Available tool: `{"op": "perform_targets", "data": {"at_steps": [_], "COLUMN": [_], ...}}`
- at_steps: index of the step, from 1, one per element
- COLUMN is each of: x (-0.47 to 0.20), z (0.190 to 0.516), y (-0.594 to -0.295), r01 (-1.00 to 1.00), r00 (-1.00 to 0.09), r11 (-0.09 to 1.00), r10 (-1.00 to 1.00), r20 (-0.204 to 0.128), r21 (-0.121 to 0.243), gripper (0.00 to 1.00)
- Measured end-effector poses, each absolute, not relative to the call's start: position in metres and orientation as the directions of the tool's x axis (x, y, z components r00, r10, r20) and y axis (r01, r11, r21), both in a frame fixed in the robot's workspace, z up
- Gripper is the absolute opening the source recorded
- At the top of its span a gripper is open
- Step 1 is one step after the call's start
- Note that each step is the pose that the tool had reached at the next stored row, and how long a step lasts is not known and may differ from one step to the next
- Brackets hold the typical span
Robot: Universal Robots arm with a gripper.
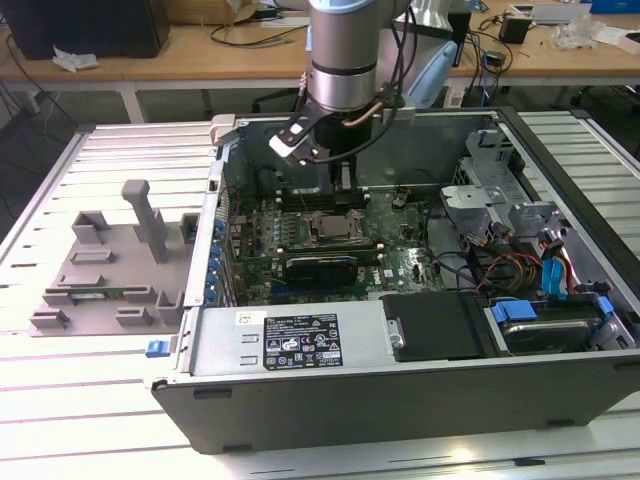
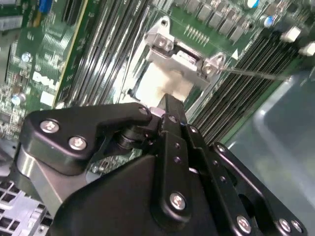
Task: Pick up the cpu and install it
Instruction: 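Close the cpu cover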
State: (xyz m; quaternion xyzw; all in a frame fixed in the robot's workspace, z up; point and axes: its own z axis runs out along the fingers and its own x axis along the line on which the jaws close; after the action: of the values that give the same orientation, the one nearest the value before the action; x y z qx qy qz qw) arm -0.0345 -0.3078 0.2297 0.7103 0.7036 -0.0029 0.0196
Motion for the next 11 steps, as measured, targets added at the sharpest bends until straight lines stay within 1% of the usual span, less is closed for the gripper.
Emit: {"op": "perform_targets", "data": {"at_steps": [5, 6, 7, 11], "x": [-0.0368, -0.0368, -0.0369, -0.0452], "z": [0.2241, 0.2240, 0.2237, 0.2217], "y": [-0.3081, -0.3080, -0.3080, -0.3081], "r01": [1.000, 1.000, 1.000, 1.000], "r00": [0.010, 0.010, 0.009, 0.009], "r11": [-0.008, -0.009, -0.009, -0.009], "r10": [0.999, 0.999, 0.999, 0.999], "r20": [-0.045, -0.046, -0.046, -0.046], "r21": [0.024, 0.023, 0.008, 0.009], "gripper": [0.11, 0.11, 0.11, 0.11]}}
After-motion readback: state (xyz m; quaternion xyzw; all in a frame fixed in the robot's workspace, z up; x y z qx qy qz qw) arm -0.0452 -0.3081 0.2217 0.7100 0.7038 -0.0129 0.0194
